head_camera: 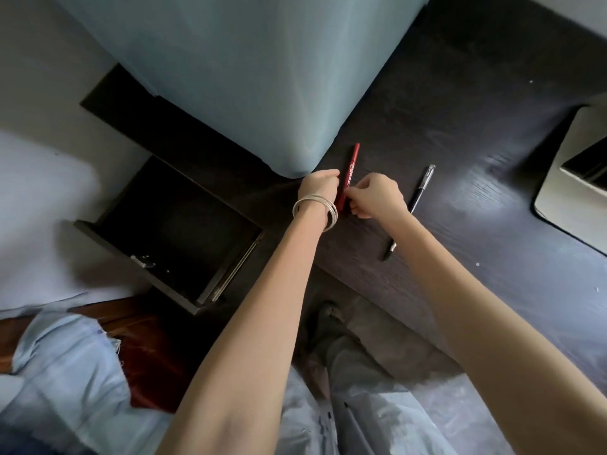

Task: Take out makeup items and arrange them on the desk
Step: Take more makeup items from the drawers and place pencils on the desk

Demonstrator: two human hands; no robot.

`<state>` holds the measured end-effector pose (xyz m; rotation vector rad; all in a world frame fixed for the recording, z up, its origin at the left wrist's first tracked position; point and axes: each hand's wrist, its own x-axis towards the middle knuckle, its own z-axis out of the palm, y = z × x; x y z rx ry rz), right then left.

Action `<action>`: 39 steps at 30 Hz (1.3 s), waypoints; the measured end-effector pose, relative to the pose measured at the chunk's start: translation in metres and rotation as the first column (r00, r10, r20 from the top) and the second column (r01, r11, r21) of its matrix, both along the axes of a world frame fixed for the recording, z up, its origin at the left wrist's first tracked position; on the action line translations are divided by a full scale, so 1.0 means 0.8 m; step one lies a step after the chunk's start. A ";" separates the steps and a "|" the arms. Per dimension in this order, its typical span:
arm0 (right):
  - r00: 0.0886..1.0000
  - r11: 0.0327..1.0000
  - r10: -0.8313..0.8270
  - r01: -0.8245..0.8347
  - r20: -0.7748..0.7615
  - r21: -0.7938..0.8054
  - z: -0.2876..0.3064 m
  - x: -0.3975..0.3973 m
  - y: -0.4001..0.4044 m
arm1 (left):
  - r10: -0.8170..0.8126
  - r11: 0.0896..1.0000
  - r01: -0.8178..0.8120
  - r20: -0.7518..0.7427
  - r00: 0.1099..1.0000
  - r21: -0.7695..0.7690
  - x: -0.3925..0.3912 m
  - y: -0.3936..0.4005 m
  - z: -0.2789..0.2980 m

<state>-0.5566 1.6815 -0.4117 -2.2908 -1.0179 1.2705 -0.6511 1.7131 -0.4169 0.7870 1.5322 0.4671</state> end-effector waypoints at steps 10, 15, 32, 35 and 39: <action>0.931 0.955 0.284 -0.295 -0.229 -0.016 0.013 -0.121 -0.019 | 0.319 0.945 -0.315 -0.031 0.947 0.089 -0.150 -0.049 0.008; 0.861 0.891 0.443 -0.453 -0.250 0.020 -0.009 -0.220 -0.011 | 0.464 0.886 -0.461 -0.121 0.877 0.058 -0.262 -0.058 -0.012; 0.712 0.695 0.618 -0.693 -0.335 -0.190 -0.119 -0.524 -0.002 | 0.629 0.705 -0.624 -0.110 0.770 -0.337 -0.494 -0.057 -0.124; 0.703 0.674 0.657 -0.710 -0.274 -0.205 -0.122 -0.531 0.002 | 0.584 0.726 -0.589 -0.133 0.801 -0.356 -0.496 -0.041 -0.126; 0.751 0.721 0.596 -0.656 -0.282 -0.224 -0.127 -0.527 0.003 | 0.529 0.764 -0.546 -0.152 0.835 -0.344 -0.493 -0.034 -0.127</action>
